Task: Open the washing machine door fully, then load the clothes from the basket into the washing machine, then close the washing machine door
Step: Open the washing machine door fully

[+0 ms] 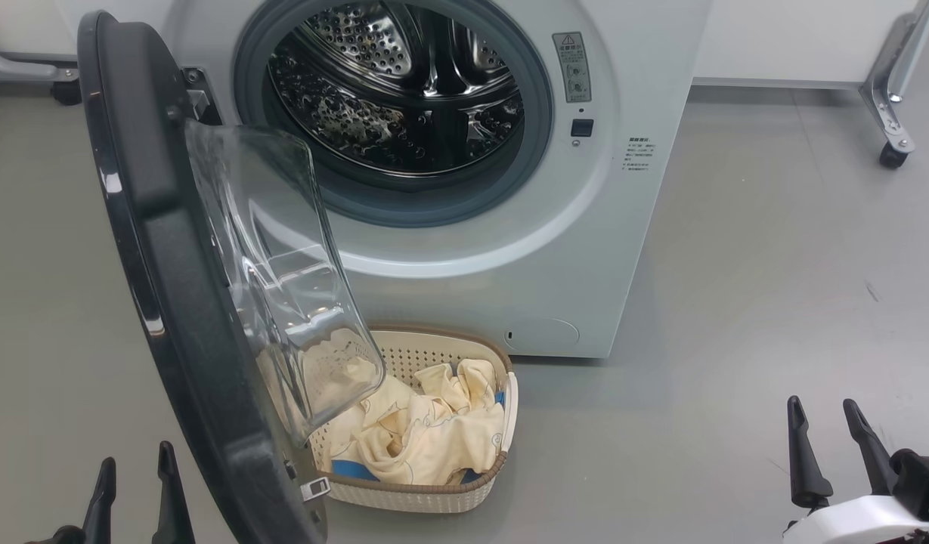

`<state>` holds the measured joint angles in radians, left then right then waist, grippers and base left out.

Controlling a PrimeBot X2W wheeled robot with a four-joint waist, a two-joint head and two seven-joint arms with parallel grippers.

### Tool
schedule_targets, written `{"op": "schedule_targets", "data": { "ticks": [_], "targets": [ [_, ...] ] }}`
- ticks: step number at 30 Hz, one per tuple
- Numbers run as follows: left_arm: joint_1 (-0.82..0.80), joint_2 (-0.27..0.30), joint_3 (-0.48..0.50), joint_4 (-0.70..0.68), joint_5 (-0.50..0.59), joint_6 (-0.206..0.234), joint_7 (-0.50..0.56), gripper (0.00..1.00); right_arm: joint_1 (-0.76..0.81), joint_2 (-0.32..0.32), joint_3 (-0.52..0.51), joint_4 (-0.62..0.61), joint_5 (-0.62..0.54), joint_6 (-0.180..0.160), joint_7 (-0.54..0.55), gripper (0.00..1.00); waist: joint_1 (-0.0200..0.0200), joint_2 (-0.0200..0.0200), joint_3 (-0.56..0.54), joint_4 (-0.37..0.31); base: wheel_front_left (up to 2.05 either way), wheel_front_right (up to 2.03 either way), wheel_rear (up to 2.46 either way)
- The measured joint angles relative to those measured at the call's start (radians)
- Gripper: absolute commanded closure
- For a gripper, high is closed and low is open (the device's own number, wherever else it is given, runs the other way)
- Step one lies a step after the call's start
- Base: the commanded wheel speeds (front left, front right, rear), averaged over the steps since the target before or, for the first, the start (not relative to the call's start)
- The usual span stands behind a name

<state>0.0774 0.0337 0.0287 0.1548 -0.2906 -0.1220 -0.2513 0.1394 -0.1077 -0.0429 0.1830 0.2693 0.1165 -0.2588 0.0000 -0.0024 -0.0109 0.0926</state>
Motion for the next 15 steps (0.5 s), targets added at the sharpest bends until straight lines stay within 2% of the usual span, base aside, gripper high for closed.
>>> {"op": "schedule_targets", "data": {
  "ticks": [3,5,6,15],
  "targets": [
    [0.0,0.0,0.0,0.0,0.0,0.0,0.0,0.0,0.0,0.004,-0.006,0.002,-0.007,0.002,0.0,0.0,0.0,0.0,0.002,0.001,0.0,0.0,0.0],
    [0.0,0.0,0.0,0.001,0.0,0.0,0.0,0.69,0.0,0.008,-0.007,0.003,-0.007,0.002,0.0,0.0,0.0,0.0,0.003,0.002,0.0,0.0,0.0],
    [0.001,0.0,0.0,0.003,0.0,0.0,0.0,1.0,0.0,0.01,-0.009,0.003,-0.007,0.002,0.0,0.0,0.0,0.0,0.004,0.003,0.0,0.0,0.0],
    [0.001,0.0,0.0,0.006,0.003,0.0,0.0,1.0,0.0,0.014,-0.016,0.003,-0.016,0.007,0.0,0.0,0.0,0.0,0.011,0.008,0.0,0.0,0.0]
  ]
}}
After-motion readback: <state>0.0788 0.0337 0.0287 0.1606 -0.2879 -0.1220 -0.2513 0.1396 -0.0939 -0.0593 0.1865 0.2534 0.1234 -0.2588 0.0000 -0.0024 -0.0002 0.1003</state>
